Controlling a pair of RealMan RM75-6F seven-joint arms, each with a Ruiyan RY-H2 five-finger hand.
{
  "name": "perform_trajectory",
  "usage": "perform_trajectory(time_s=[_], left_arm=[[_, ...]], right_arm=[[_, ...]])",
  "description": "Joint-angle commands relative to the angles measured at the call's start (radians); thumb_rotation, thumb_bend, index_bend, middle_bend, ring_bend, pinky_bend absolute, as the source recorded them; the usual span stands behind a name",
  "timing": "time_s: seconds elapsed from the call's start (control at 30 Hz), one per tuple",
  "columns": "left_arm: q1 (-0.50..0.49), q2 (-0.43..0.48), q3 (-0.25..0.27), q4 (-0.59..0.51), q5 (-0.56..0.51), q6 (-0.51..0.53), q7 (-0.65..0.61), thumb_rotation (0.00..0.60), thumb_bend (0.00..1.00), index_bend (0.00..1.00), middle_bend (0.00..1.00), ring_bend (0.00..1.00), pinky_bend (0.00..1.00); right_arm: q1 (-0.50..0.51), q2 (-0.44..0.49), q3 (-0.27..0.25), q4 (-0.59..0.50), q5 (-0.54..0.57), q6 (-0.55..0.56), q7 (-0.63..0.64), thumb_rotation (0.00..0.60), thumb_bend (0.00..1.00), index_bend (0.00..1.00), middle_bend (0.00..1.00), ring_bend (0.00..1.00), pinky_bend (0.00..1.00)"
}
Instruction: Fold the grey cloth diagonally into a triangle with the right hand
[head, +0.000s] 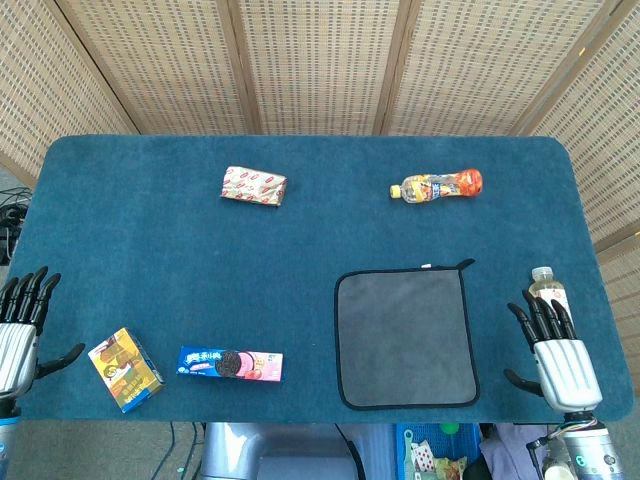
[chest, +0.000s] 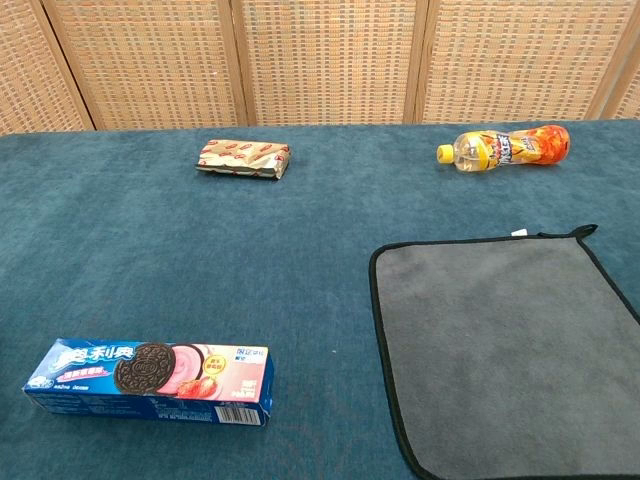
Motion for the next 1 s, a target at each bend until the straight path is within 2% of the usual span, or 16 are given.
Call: perform_trajectory(time_s=[0.03, 0.4, 0.53, 1.0], left_arm=[[-0.001, -0.001, 0.001, 0.0, 0.001, -0.002, 0.003, 0.6, 0.15, 0.0, 0.0, 0.0, 0.0], [0.001, -0.003, 0.002, -0.002, 0.007, 0.004, 0.006, 0.6, 0.15, 0.0, 0.0, 0.0, 0.0], [0.001, -0.002, 0.002, -0.003, 0.009, 0.006, 0.003, 0.6, 0.15, 0.0, 0.0, 0.0, 0.0], [-0.003, -0.004, 0.002, 0.0, 0.006, -0.005, 0.004, 0.6, 0.15, 0.0, 0.0, 0.0, 0.0]], right_arm=[[-0.009, -0.001, -0.018, -0.002, -0.008, -0.005, -0.01, 0.6, 0.12, 0.1, 0.0, 0.0, 0.0], [-0.039, -0.079, -0.075, 0.072, -0.094, 0.025, -0.021, 0.6, 0.11, 0.15, 0.0, 0.0, 0.0], [-0.037, -0.102, -0.09, 0.084, -0.105, 0.003, -0.034, 0.6, 0.11, 0.17, 0.0, 0.0, 0.0], [-0.02, -0.17, -0.11, 0.121, -0.117, -0.066, -0.08, 0.6, 0.11, 0.23, 0.0, 0.0, 0.0]])
